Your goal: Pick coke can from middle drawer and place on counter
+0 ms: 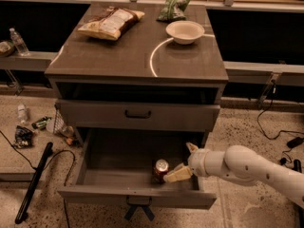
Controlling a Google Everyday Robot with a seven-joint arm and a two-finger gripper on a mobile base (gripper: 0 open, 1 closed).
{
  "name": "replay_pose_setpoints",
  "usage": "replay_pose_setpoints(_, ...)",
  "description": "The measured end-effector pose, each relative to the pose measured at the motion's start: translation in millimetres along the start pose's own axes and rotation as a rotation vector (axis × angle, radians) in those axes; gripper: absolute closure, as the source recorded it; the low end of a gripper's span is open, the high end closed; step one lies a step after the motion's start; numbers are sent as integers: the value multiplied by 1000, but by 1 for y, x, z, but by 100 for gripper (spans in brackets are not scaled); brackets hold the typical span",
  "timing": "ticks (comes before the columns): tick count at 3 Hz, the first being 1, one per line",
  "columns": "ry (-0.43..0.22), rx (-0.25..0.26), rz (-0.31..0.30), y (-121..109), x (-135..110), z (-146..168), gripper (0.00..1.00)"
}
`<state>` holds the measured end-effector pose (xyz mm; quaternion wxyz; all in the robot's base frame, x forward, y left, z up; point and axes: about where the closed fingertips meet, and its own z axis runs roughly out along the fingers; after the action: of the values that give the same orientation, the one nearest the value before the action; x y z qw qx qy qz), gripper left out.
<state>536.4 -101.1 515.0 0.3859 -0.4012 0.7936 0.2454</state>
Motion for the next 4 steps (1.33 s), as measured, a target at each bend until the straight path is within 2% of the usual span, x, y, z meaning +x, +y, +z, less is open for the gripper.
replay_pose_setpoints(2, 44, 49, -33, -15, 32, 63, 0)
replay_pose_setpoints(3, 64, 45, -45, -17, 41, 90, 0)
replay_pose_setpoints(4, 79, 19, -35, -10, 55, 108, 13)
